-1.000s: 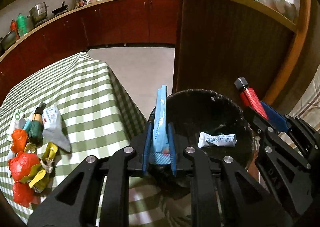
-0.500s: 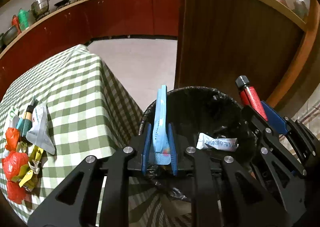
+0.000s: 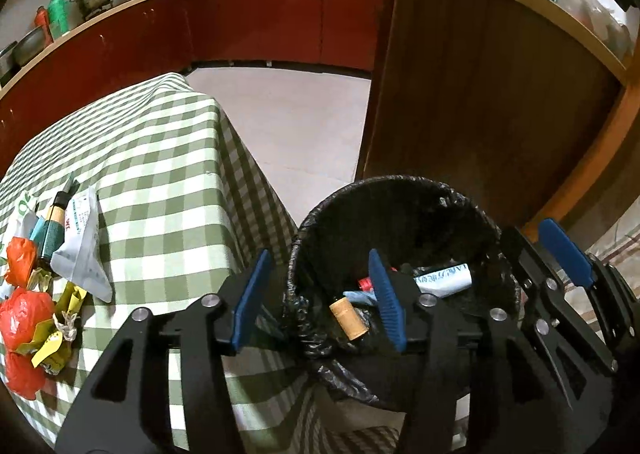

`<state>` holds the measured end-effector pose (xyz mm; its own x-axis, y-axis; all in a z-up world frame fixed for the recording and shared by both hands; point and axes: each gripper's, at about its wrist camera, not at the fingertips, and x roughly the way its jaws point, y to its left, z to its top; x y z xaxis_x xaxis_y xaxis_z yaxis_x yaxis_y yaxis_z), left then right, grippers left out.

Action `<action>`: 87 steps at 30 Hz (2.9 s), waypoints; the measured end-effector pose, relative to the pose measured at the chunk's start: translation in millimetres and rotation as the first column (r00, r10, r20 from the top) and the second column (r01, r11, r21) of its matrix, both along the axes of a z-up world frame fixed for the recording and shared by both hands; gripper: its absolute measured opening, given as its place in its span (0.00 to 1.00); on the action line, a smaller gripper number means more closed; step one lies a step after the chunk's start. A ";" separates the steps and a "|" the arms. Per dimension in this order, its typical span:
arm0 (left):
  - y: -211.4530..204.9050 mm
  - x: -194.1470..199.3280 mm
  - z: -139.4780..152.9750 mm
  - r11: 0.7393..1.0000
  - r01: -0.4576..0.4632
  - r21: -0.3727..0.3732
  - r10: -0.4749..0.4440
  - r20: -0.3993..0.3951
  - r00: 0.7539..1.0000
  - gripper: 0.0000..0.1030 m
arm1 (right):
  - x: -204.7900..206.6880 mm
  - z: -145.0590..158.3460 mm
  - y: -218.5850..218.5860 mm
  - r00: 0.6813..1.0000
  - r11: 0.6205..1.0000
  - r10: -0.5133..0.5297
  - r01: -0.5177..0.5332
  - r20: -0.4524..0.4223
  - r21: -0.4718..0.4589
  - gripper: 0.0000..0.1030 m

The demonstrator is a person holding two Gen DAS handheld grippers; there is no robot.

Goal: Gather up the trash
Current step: 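Carry both items over the bin and open both tools to drop them, then return both tools to the table and grasp the red plastic bag with the left tool, then grasp the yellow wrapper with the right tool while the left tool holds the red bag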

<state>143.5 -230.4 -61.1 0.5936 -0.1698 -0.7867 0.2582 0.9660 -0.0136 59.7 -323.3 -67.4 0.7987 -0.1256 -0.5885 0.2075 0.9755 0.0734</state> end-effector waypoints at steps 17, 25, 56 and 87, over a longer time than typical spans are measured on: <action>79.4 -22.0 27.8 0.997 -0.073 0.016 0.071 0.061 0.996 0.61 | -7.1 24.1 46.9 0.997 0.998 0.069 -0.069 0.035 0.002 0.63; 150.6 -46.3 46.2 0.985 -0.166 0.054 0.159 0.119 0.980 0.68 | -7.3 33.4 102.8 0.985 0.985 0.170 -0.170 0.031 0.002 0.68; 233.4 -82.0 17.2 0.995 -0.096 -0.012 0.096 0.049 0.994 0.16 | -20.3 28.0 209.4 0.952 0.952 0.305 -0.304 -0.026 0.046 0.68; 339.0 -106.1 33.9 0.967 -0.245 -0.066 0.249 0.049 0.967 0.15 | -1.9 12.2 257.1 0.947 0.957 0.282 -0.289 -0.150 -0.024 0.68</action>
<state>37.4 108.6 -27.2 0.6664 -0.0572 -0.7434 0.0135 0.9978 -0.0647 57.9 -66.2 -55.2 0.7123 0.0663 -0.6987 -0.0751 0.9970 0.0181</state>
